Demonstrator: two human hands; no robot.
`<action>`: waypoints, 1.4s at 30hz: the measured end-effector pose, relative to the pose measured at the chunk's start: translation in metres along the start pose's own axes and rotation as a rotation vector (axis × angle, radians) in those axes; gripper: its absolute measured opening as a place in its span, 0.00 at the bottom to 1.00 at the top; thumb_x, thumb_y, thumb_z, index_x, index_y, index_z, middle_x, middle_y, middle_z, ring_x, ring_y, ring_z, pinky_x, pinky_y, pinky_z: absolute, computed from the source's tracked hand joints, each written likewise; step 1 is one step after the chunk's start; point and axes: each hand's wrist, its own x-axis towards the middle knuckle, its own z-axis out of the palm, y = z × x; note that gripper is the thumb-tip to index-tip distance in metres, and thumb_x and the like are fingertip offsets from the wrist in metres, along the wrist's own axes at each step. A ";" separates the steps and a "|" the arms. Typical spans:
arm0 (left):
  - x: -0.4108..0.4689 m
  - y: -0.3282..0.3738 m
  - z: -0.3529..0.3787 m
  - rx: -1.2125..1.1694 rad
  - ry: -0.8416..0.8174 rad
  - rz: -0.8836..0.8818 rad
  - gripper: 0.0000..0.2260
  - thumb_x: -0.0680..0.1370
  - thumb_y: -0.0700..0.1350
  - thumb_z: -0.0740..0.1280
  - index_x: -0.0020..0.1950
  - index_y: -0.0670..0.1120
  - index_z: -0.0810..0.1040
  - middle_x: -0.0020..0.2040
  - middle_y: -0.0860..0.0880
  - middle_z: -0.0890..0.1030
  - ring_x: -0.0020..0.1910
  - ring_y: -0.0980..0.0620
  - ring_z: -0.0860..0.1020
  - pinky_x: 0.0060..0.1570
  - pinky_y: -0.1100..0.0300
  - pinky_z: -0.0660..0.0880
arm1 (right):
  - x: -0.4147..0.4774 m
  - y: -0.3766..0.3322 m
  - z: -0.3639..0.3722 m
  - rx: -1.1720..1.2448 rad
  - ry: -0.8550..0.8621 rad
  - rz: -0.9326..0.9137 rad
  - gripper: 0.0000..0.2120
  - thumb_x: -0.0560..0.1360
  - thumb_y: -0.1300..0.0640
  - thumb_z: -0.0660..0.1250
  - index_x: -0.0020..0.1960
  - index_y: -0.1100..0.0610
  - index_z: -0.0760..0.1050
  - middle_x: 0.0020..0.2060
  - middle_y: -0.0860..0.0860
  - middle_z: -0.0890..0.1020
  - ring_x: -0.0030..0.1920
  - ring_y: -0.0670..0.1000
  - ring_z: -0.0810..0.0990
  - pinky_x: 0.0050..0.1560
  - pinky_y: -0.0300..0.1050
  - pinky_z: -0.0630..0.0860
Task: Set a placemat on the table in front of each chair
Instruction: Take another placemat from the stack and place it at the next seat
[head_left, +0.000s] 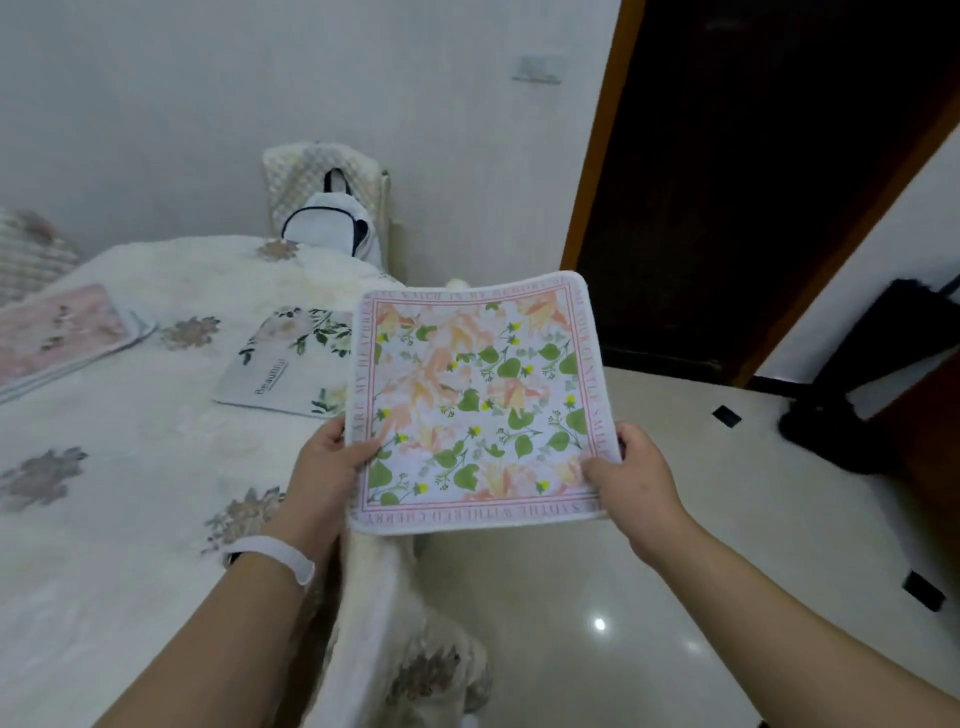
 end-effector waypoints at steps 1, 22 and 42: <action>0.006 0.000 -0.011 -0.022 0.031 -0.005 0.12 0.77 0.32 0.65 0.58 0.42 0.78 0.47 0.41 0.86 0.42 0.41 0.85 0.35 0.51 0.82 | 0.010 -0.007 0.014 -0.020 -0.011 -0.011 0.10 0.75 0.65 0.65 0.48 0.50 0.75 0.46 0.51 0.83 0.47 0.54 0.84 0.50 0.61 0.82; -0.059 -0.083 -0.186 -0.364 0.973 -0.119 0.11 0.78 0.34 0.65 0.59 0.43 0.77 0.52 0.40 0.85 0.48 0.37 0.84 0.50 0.39 0.79 | 0.073 -0.050 0.301 -0.362 -0.918 -0.267 0.08 0.76 0.64 0.65 0.51 0.53 0.75 0.45 0.49 0.83 0.44 0.50 0.83 0.39 0.45 0.80; -0.075 -0.139 -0.155 -0.328 1.378 -0.314 0.10 0.80 0.37 0.65 0.60 0.46 0.77 0.53 0.44 0.84 0.48 0.42 0.83 0.45 0.44 0.81 | 0.107 -0.004 0.419 -0.707 -1.431 -0.393 0.08 0.76 0.66 0.63 0.52 0.55 0.71 0.41 0.43 0.77 0.39 0.42 0.75 0.32 0.37 0.68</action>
